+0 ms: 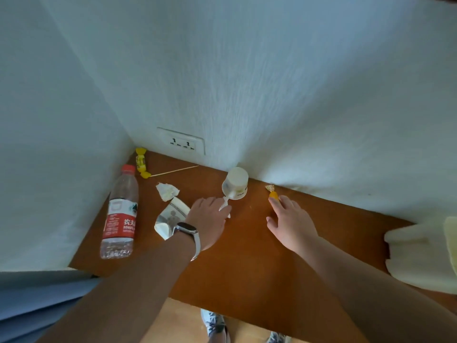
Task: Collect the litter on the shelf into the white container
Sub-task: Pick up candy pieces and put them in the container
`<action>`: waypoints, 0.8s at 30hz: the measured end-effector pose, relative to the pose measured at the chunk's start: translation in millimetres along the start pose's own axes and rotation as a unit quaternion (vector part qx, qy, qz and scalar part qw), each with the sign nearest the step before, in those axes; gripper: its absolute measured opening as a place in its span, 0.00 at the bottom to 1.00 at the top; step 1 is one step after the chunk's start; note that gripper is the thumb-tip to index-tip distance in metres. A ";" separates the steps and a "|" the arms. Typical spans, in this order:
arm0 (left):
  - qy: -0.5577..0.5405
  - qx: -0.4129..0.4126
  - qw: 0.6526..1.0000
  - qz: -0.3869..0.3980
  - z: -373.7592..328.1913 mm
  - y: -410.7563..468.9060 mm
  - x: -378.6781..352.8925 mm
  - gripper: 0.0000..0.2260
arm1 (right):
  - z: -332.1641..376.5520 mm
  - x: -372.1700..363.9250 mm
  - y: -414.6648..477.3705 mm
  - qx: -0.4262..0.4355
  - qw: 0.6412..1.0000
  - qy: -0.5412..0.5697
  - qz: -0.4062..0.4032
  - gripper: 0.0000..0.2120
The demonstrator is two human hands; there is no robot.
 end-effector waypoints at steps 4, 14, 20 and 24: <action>-0.005 -0.022 0.999 -0.024 -6.6 1.5 -0.7 0.14 | -0.6 -2.4 -0.4 0.011 0.999 0.000 -0.032 0.21; -0.077 -0.055 0.994 -0.058 -10.2 -1.2 -0.2 0.10 | 3.3 -1.8 -7.3 -0.014 0.996 0.038 -0.077 0.10; -0.126 -0.087 0.984 -0.087 -19.2 -3.4 15.7 0.08 | -2.9 12.9 -25.8 -0.054 0.989 0.096 -0.101 0.12; -0.128 -0.107 0.980 -0.105 -31.8 4.3 35.3 0.06 | -11.6 36.1 -47.8 -0.091 0.981 0.129 -0.112 0.14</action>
Point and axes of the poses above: each hand's wrist, its own y-axis towards the middle knuckle, its own x-axis out of the back of the hand, z = x × y, the point moved 4 cm from there along y, towards the middle knuckle, and after that the axes turned 9 degrees about -z, right-handed, at the moved point
